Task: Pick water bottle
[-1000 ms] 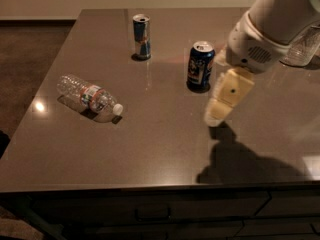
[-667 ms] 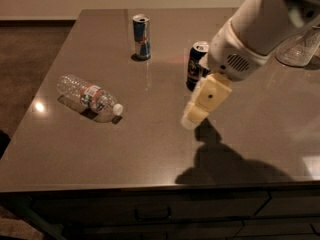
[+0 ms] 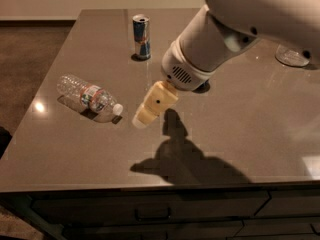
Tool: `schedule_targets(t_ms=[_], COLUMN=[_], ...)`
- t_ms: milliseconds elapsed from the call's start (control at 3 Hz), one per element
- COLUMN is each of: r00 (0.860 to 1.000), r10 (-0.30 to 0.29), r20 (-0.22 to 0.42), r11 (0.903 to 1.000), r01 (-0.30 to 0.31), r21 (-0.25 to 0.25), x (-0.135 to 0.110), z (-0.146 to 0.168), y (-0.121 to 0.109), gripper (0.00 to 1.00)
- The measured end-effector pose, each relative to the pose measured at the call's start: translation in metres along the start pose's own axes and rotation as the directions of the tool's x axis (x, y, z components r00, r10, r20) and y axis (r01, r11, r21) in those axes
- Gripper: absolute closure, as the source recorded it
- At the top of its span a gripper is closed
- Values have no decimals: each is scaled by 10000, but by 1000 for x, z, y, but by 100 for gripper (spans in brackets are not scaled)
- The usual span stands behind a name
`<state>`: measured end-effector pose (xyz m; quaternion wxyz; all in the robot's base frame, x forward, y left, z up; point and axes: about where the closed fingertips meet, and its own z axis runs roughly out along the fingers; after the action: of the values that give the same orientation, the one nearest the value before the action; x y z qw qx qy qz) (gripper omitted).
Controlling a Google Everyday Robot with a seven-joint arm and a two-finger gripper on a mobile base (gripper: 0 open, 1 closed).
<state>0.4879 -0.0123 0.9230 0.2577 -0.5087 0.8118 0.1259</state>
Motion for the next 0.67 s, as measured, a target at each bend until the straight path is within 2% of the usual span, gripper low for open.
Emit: schedule_targets(t_ms=[667], r00=[9979], r10=[638], r20=[57], r11=[9979], r01=[-639], r21=[133], x=[-45], z=[51], y=[8], gripper=[0])
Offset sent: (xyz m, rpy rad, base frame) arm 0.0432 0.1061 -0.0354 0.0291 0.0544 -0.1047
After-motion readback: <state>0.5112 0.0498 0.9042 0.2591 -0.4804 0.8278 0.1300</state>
